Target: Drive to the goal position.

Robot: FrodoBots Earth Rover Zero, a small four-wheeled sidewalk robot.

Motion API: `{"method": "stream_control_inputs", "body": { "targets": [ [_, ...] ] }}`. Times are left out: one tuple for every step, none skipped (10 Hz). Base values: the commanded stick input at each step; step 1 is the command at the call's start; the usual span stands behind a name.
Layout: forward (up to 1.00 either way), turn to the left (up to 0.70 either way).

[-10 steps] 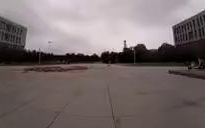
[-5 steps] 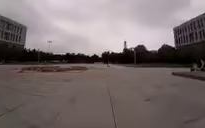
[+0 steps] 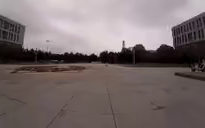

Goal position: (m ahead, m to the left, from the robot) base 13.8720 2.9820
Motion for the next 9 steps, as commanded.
{"method": "stream_control_inputs", "body": {
  "targets": [
    [0.7,-0.35],
    [0.7,-0.14],
    [0.7,0.0],
    [0.7,0.0],
    [0.7,0.0],
    [0.7,0.0],
    [0.7,0.0],
    [0.7,0.0],
    [0.7,0.0]
  ]
}}
